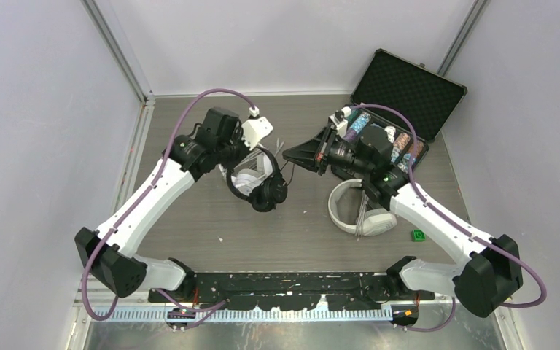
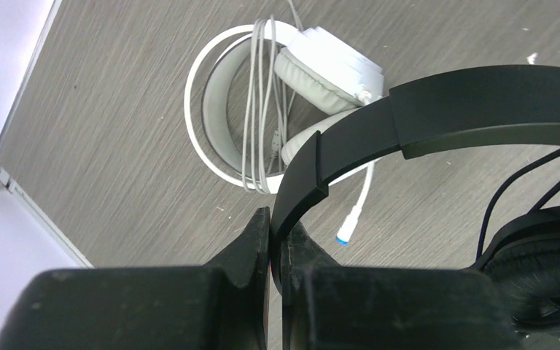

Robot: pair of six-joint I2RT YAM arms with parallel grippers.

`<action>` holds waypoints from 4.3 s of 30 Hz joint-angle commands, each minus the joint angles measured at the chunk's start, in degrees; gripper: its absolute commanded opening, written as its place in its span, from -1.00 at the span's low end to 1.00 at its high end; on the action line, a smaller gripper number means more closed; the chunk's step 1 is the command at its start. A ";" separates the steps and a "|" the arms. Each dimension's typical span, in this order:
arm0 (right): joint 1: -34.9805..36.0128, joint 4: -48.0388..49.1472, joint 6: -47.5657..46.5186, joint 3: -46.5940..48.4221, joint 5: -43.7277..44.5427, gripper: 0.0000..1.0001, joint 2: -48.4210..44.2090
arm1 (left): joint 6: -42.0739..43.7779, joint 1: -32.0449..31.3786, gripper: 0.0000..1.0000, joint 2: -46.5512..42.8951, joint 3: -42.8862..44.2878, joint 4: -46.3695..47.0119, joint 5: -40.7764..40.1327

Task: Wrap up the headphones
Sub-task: Wrap the headphones cable around the headphones.

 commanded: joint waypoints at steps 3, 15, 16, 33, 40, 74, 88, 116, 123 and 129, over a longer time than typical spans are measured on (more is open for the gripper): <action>2.67 2.62 -1.35 5.68 10.09 -0.99 0.77 | -3.94 -0.25 -1.00 2.88 1.65 0.79 -8.92; 11.10 -6.59 -7.86 15.85 17.42 -0.90 10.45 | -19.48 -0.25 -1.00 7.77 9.10 -6.63 -15.49; 11.84 -9.03 -9.46 16.89 18.15 -0.89 10.82 | -20.99 -0.25 -1.00 8.48 10.46 -7.95 -15.76; 21.12 -39.28 -30.59 30.88 31.37 -0.67 12.85 | -37.06 2.02 -1.00 9.69 21.33 -14.45 -18.21; 24.31 -42.26 -33.26 30.57 35.78 -0.57 11.75 | -41.25 2.59 -1.00 9.09 22.52 -13.69 -18.61; 25.54 -30.98 -47.51 18.21 48.41 -0.79 0.71 | -58.37 3.88 -1.00 3.28 24.67 -5.78 -7.68; 30.37 -36.86 -51.73 24.84 62.63 -0.40 -4.26 | -57.11 3.88 -1.00 1.55 25.35 -5.58 -15.68; 32.08 -40.23 -52.39 40.84 78.95 -0.33 7.84 | -56.15 3.88 -1.00 1.72 25.34 -4.98 -14.64; 32.10 -41.33 -52.93 42.22 81.00 -0.39 9.94 | -57.98 3.90 -1.00 1.37 25.14 -3.89 -12.67; 32.00 -40.72 -51.86 40.62 81.95 -0.58 11.17 | -58.65 3.88 -1.00 -0.19 23.06 -1.86 -11.31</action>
